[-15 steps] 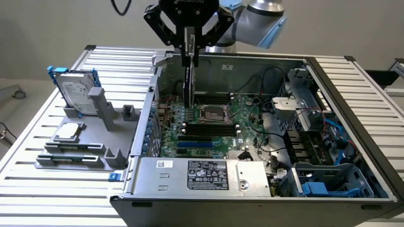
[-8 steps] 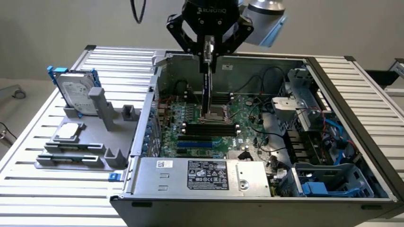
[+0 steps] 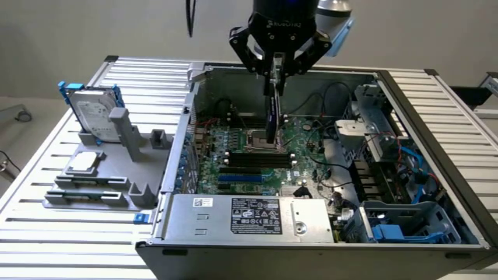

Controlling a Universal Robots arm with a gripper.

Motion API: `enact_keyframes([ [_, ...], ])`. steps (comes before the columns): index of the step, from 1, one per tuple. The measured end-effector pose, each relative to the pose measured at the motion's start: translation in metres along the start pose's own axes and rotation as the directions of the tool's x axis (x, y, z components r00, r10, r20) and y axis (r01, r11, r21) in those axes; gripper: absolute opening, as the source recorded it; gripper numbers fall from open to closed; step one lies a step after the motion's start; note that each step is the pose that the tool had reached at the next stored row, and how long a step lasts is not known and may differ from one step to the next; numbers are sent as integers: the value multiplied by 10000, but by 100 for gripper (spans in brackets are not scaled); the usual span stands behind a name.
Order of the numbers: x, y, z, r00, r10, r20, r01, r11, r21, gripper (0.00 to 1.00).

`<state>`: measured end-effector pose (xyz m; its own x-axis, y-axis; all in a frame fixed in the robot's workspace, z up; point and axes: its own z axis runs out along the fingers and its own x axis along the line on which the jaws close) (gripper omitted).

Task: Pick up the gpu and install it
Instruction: 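Pick up the gpu and move the gpu toward the slot, then insert the gpu into the slot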

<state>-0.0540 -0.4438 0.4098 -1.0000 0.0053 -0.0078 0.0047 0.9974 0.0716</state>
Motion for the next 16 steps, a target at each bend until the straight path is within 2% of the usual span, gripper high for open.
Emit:
enact_keyframes([
  [6, -21, 41, 37, 9997, 18, -248, -19, 10000, -4, 26],
  [16, -21, 41, 37, 9997, 19, -249, -19, 10000, -3, 26],
])
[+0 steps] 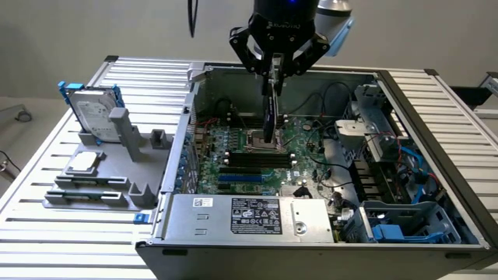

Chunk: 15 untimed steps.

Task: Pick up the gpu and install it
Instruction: 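Insert the gpu into the slot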

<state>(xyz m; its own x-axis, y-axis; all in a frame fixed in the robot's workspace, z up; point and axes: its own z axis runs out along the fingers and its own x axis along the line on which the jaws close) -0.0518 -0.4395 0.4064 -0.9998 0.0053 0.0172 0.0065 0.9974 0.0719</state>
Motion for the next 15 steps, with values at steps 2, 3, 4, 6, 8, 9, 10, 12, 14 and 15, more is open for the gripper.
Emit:
enact_keyframes([
  [2, 0, 0, 0, 10000, 0, 0, 0, 10000, 0, 26],
  [3, 0, 0, 0, 10000, 0, 0, 0, 10000, 0, 26],
  [4, 0, 0, 0, 10000, 0, 0, 0, 10000, 0, 26],
  [6, 0, 0, 0, 10000, 0, 0, 0, 10000, 0, 26],
  [8, 0, 0, 0, 10000, 0, 0, 0, 10000, 0, 26],
  [9, 0, 0, 0, 10000, -1, 0, 1, 10000, -1, 26],
  [10, 0, -2, 0, 10000, -37, -3, 37, 10000, -6, 26],
  [12, 0, -1, 1, 9986, -530, -11, 530, 9986, -17, 26],
  [14, 0, -2, 1, 9961, -878, -11, 878, 9961, -24, 26],
  [15, 0, -1, 1, 9945, -1047, -11, 1047, 9945, -27, 26],
])
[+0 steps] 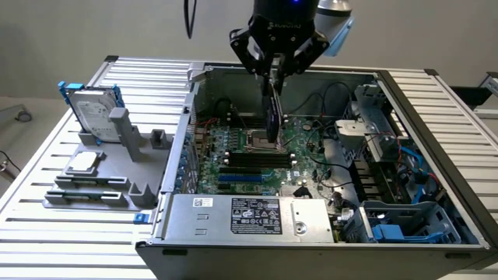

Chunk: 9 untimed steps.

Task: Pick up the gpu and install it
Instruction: 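Insert the gpu into the slot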

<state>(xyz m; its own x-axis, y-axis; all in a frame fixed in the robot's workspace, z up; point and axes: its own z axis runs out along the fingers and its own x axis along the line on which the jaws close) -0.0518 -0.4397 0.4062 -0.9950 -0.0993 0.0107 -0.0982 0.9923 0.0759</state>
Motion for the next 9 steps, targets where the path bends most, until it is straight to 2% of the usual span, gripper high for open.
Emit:
enact_keyframes([
  [2, -1, 0, 0, 9993, -373, 19, 373, 9993, 2, 26],
  [5, 0, 0, 0, 9959, -904, 79, 904, 9959, 20, 26],
  [9, 0, 0, 0, 9864, -1635, 143, 1634, 9865, 47, 26],
])
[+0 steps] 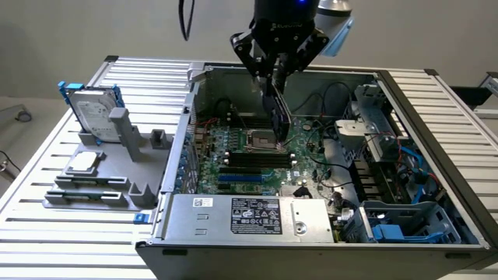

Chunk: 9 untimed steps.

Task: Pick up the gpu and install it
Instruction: 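Insert the gpu into the slot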

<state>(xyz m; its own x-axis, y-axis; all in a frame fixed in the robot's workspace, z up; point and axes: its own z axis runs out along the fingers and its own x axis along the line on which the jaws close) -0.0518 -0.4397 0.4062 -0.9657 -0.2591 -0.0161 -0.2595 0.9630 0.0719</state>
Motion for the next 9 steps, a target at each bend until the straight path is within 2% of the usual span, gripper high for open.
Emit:
enact_keyframes([
  [2, 1, 0, 0, 9994, -359, -5, 359, 9994, 0, 26],
  [5, 1, 0, 0, 9960, -895, -43, 895, 9960, -12, 26],
  [9, 0, 0, 0, 9867, -1625, -94, 1624, 9867, -30, 26],
])
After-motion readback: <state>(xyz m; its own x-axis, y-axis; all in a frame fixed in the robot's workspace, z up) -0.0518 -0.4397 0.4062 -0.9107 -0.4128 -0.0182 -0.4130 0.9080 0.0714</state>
